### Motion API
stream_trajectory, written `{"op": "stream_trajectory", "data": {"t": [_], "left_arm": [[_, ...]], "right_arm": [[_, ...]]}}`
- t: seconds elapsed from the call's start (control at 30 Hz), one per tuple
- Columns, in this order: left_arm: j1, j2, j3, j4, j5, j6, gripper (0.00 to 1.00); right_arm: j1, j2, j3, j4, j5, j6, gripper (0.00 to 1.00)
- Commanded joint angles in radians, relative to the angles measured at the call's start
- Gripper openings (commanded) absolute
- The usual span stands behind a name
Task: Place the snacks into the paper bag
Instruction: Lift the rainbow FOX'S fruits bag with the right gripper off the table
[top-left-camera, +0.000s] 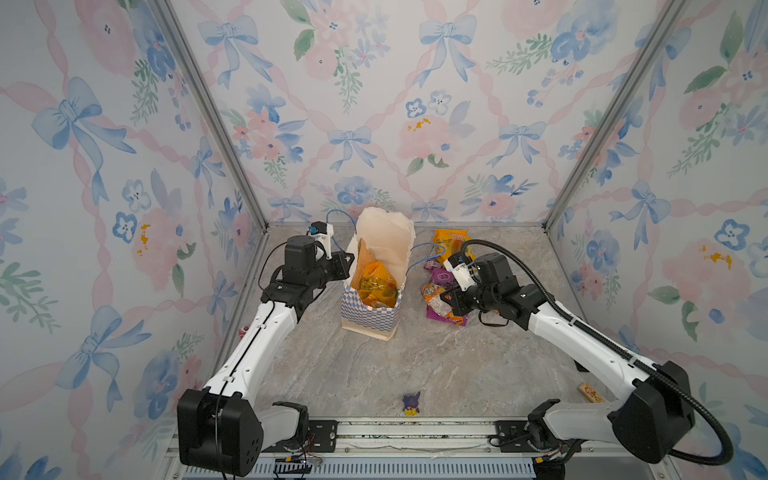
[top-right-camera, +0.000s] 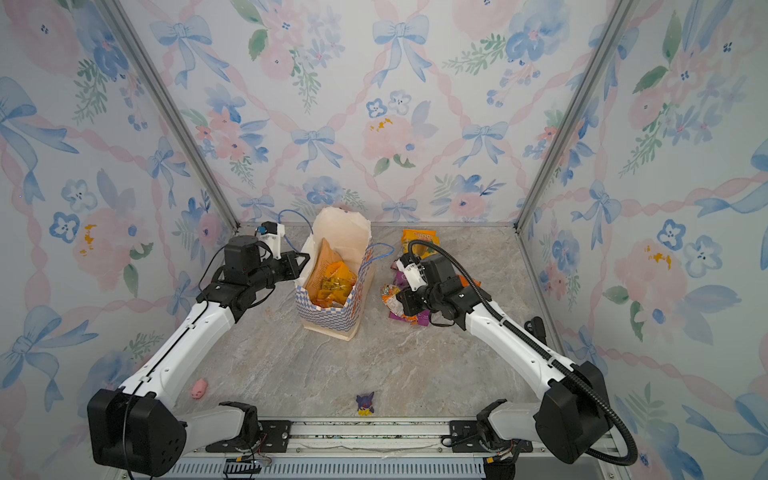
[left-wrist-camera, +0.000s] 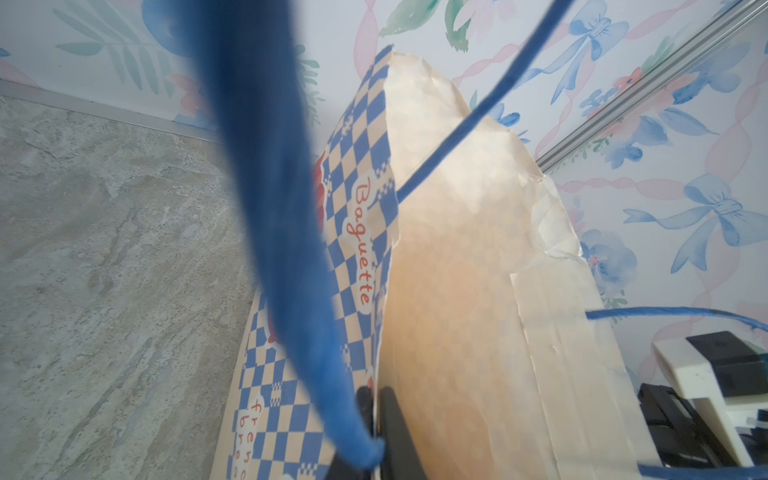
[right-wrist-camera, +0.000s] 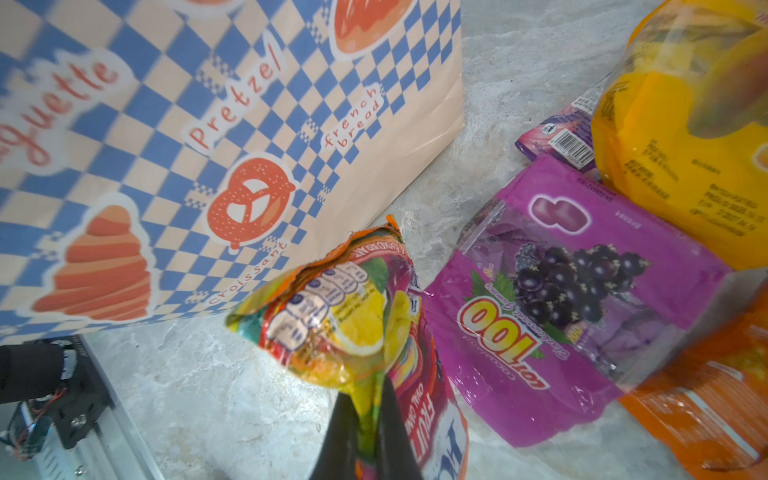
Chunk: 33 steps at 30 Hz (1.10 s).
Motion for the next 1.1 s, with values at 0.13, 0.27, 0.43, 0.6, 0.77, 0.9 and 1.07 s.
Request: {"op": "stream_trajectory", "data": {"t": [0.13,0.27,0.43,0.6,0.77,0.9,1.07], "left_arm": [[0.006,-0.001,0.010,0.009,0.021,-0.013,0.09],[0.006,-0.001,0.011,0.009,0.021,-0.014,0.09],[0.006,0.002,0.013,0.008,0.021,-0.014,0.09],[0.006,0.006,0.015,0.009,0.022,-0.013,0.09],[0.006,0.010,0.019,0.009,0.027,-0.012,0.09],[0.006,0.011,0.021,0.008,0.030,-0.010,0.09],[0.006,0.012,0.019,0.008,0.033,-0.011,0.09]], "right_arm": [[-0.074,-0.072,0.156,-0.146,-0.159,0.034,0.00],[-0.110,-0.087,0.274,-0.236,-0.149,-0.002,0.00],[-0.121,-0.078,0.446,-0.345,-0.033,-0.083,0.00],[-0.121,-0.083,0.531,-0.312,0.085,-0.126,0.00],[-0.075,-0.111,0.554,-0.163,0.156,-0.165,0.00],[-0.019,-0.106,0.584,-0.067,0.206,-0.200,0.00],[0.045,-0.063,0.637,0.031,0.214,-0.253,0.00]]}}
